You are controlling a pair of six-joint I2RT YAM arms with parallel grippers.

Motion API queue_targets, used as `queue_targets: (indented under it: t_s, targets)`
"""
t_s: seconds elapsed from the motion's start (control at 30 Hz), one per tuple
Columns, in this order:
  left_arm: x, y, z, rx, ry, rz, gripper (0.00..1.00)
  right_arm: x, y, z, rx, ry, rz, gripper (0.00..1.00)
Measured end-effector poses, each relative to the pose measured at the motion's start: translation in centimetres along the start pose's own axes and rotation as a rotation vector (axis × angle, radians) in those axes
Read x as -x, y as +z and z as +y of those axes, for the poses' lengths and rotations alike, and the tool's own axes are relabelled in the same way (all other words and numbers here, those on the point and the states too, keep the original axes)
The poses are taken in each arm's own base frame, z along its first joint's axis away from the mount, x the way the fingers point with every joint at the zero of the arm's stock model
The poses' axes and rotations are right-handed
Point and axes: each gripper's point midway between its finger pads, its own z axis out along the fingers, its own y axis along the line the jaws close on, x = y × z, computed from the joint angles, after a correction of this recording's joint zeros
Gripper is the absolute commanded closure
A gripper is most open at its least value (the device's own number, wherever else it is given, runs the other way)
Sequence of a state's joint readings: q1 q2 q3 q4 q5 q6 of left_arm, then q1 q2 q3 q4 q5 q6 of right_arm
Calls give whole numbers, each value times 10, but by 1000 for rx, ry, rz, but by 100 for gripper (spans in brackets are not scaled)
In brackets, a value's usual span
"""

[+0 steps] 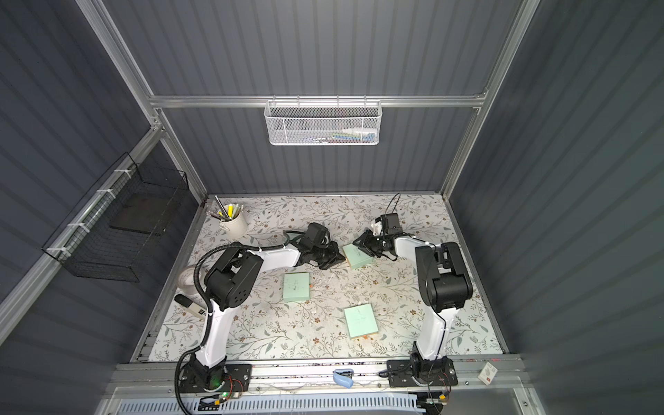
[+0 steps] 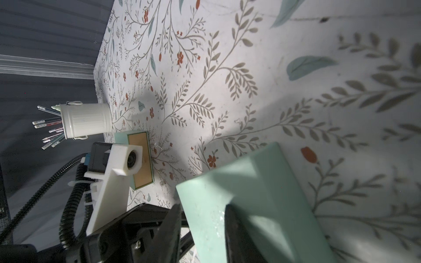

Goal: Take out the earrings from the drawer-style jewelry box
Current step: Open the drawer in the jewelry box.

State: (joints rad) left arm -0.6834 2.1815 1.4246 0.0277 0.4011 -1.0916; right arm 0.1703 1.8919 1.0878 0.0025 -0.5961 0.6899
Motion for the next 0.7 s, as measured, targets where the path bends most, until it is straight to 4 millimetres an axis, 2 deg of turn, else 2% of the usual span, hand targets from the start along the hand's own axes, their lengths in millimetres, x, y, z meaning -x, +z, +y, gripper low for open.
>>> queue_targets:
  t_s: [0.43, 0.7]
  targets:
    - [6, -11, 11, 65, 22, 0, 100, 3, -1, -3, 6, 11, -16, 66]
    - [12, -16, -2, 64, 50, 3, 100, 8, -6, -10, 3, 37, -50, 67]
